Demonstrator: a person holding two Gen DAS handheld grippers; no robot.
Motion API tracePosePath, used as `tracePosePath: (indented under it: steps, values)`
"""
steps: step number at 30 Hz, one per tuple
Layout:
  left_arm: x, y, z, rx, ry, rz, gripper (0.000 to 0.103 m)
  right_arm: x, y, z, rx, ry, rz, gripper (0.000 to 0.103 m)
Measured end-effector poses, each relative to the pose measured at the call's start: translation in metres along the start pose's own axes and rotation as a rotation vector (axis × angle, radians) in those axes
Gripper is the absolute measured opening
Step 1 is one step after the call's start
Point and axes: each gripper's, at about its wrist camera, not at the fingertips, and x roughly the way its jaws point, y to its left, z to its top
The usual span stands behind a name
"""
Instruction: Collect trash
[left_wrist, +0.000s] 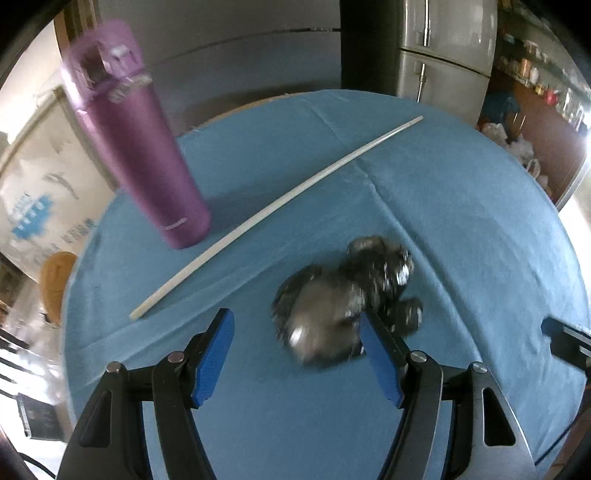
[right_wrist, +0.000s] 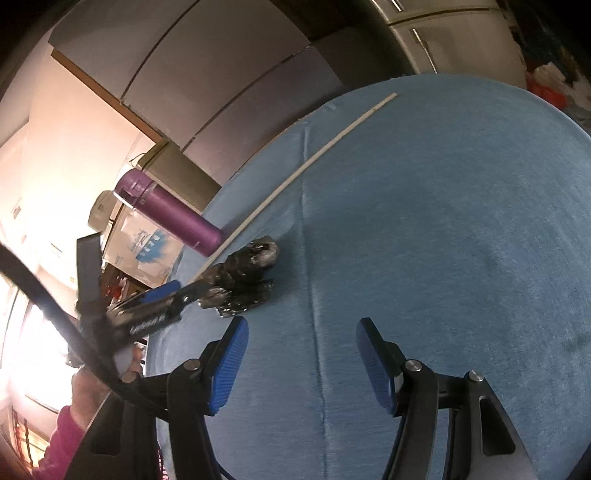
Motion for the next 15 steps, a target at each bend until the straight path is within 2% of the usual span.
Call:
tracePosePath:
  steps: [2,3,4,5,6,9,15]
  values:
    - [0.009,0.002,0.003,-0.021,0.001,-0.052,0.070,-0.001,-0.004,0.001,0.007,-0.007,-0.002,0.065]
    - [0.014,0.003,0.003,-0.042,0.013,-0.069,0.066,-0.002,-0.005,0.001,0.009,-0.009,-0.002,0.065]
    - [0.016,0.006,0.003,-0.071,0.019,-0.097,0.058,-0.003,-0.007,0.001,0.011,-0.011,-0.002,0.065]
    - [0.018,0.007,0.003,-0.097,0.020,-0.138,0.040,-0.003,-0.008,0.000,0.014,-0.012,-0.003,0.065]
    - [0.017,0.008,0.001,-0.136,0.021,-0.192,0.036,-0.003,-0.009,0.000,0.018,-0.012,-0.003,0.065]
    - [0.010,0.000,-0.008,-0.121,0.010,-0.180,0.023,-0.004,-0.010,-0.003,0.029,-0.012,0.000,0.065]
    - [-0.019,-0.018,-0.051,-0.141,0.010,-0.175,0.018,-0.007,-0.003,-0.007,0.017,-0.009,0.014,0.065]
